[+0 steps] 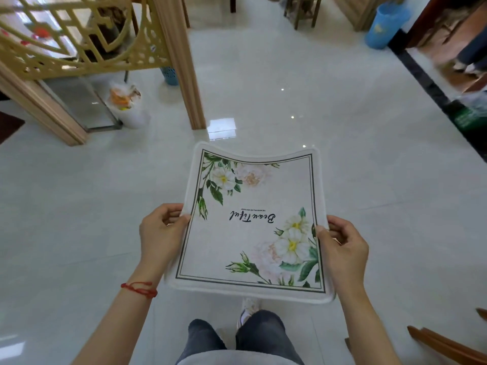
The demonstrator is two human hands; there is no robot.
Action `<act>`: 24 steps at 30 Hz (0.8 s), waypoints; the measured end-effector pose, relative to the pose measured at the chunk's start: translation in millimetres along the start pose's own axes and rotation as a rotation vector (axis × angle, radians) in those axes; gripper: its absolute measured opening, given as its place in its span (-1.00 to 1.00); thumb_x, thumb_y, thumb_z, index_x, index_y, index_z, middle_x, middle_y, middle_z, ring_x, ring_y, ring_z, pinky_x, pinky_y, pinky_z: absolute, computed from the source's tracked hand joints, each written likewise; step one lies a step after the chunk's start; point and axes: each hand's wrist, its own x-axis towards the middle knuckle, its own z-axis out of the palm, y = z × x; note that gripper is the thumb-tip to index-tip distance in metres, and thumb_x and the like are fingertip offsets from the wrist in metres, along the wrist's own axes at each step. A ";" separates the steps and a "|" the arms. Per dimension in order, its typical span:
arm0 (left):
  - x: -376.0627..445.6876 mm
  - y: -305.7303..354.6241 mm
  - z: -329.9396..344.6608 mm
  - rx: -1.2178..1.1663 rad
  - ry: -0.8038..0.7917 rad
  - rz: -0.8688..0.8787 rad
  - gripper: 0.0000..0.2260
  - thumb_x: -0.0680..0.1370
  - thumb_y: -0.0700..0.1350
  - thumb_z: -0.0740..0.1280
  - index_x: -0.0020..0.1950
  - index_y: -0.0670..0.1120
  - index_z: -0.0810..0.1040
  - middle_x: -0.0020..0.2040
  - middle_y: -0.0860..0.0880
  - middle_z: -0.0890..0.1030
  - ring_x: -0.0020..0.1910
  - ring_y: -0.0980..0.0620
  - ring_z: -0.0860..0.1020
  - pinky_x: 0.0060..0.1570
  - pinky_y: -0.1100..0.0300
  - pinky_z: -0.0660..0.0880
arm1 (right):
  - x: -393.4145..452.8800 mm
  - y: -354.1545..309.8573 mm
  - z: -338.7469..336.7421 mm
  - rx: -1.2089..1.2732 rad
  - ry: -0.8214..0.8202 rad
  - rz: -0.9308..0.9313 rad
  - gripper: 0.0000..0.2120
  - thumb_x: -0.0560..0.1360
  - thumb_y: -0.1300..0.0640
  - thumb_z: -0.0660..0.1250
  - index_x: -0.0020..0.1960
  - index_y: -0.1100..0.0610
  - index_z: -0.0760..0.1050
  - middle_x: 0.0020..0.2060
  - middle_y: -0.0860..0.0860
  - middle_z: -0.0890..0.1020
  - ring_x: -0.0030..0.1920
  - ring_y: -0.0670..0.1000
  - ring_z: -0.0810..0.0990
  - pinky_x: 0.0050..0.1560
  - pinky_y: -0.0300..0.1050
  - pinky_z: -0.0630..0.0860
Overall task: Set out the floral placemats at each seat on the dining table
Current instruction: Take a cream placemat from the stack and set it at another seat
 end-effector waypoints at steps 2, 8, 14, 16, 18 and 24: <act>16.8 17.1 19.7 0.014 -0.007 0.018 -0.88 0.41 -0.29 0.39 -0.08 -0.13 0.58 -0.19 -0.10 0.61 -0.24 -0.02 0.54 -0.19 0.31 0.45 | 24.0 -3.7 0.5 0.006 0.020 0.006 -0.81 0.41 0.30 0.38 -0.08 0.03 0.54 -0.25 -0.08 0.60 -0.35 -0.22 0.52 -0.28 -0.41 0.50; 56.4 56.1 76.0 0.040 -0.083 0.059 -0.87 0.42 -0.28 0.39 -0.07 -0.12 0.58 -0.20 -0.07 0.61 -0.24 -0.01 0.54 -0.18 0.27 0.46 | 75.6 -9.8 -10.8 0.034 0.106 0.021 -0.81 0.41 0.29 0.39 -0.06 0.04 0.53 -0.23 -0.06 0.60 -0.33 -0.23 0.52 -0.28 -0.45 0.48; 85.3 92.7 146.4 0.088 -0.244 0.097 -0.86 0.42 -0.27 0.39 -0.04 -0.14 0.59 -0.18 -0.10 0.62 -0.22 -0.03 0.54 -0.09 0.16 0.50 | 106.6 -5.9 -37.5 0.031 0.284 0.039 -0.83 0.41 0.32 0.38 -0.04 0.12 0.53 -0.24 -0.09 0.59 -0.33 -0.28 0.53 -0.31 -0.49 0.45; 92.3 106.5 171.8 0.102 -0.309 0.133 -0.86 0.42 -0.27 0.39 -0.04 -0.14 0.59 -0.17 -0.11 0.62 -0.22 -0.02 0.54 -0.10 0.17 0.48 | 114.2 -2.7 -47.7 0.040 0.351 0.055 -0.83 0.41 0.32 0.39 -0.03 0.13 0.53 -0.24 -0.09 0.59 -0.33 -0.27 0.54 -0.31 -0.48 0.46; 98.8 120.5 198.6 0.111 -0.384 0.166 -0.87 0.42 -0.27 0.39 -0.05 -0.14 0.59 -0.17 -0.11 0.61 -0.23 -0.01 0.53 -0.10 0.18 0.48 | 122.1 0.3 -57.3 0.045 0.421 0.079 -0.83 0.42 0.31 0.39 -0.02 0.15 0.54 -0.23 -0.09 0.59 -0.32 -0.28 0.54 -0.30 -0.48 0.46; 113.7 160.3 275.8 0.183 -0.601 0.294 -0.84 0.42 -0.27 0.39 -0.02 -0.18 0.60 -0.20 -0.09 0.61 -0.26 0.02 0.52 -0.16 0.27 0.50 | 139.0 6.1 -80.4 0.056 0.645 0.152 -0.82 0.42 0.30 0.39 -0.02 0.12 0.52 -0.23 -0.10 0.58 -0.31 -0.29 0.54 -0.31 -0.48 0.46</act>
